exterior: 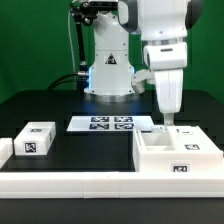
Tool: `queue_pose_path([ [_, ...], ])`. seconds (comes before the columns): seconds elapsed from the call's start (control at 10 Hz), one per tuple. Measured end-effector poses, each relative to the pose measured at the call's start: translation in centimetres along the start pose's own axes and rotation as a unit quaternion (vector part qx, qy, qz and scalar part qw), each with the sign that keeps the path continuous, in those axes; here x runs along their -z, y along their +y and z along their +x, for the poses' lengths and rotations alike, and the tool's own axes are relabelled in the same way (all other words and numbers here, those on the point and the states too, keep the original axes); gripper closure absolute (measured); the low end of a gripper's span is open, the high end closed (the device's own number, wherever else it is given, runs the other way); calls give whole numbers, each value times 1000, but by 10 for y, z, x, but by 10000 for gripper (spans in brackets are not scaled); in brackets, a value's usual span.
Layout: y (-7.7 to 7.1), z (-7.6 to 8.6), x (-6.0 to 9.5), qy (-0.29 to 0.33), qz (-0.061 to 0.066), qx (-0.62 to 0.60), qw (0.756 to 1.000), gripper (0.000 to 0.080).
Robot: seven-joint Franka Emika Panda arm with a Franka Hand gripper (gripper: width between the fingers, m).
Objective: Assemble cabinet
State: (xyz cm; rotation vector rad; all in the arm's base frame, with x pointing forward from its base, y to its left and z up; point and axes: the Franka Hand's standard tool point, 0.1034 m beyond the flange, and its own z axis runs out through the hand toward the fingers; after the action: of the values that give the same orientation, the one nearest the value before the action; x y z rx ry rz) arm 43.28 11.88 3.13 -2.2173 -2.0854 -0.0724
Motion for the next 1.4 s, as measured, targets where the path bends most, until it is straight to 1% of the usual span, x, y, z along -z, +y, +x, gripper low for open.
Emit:
queue_pose_path([
  [0.2, -4, 0, -13, 6, 7, -3, 1000, 151],
  [0.3, -4, -2, -17, 11, 5, -6, 1000, 151],
  [0.4, -3, -3, -17, 12, 3, -7, 1000, 151],
  [0.6, -3, -2, -17, 12, 3, -8, 1000, 162],
  [0.7, -3, -3, -17, 12, 3, -8, 1000, 330],
  [0.8, -3, -3, -17, 12, 3, -8, 1000, 532],
  [0.9, -3, -3, -17, 12, 3, -8, 1000, 672],
  [1.0, -3, -3, -17, 12, 3, -8, 1000, 672],
  [1.1, -3, -2, -17, 12, 3, -8, 1000, 738],
  [1.4, -3, -2, -17, 12, 3, -8, 1000, 738],
])
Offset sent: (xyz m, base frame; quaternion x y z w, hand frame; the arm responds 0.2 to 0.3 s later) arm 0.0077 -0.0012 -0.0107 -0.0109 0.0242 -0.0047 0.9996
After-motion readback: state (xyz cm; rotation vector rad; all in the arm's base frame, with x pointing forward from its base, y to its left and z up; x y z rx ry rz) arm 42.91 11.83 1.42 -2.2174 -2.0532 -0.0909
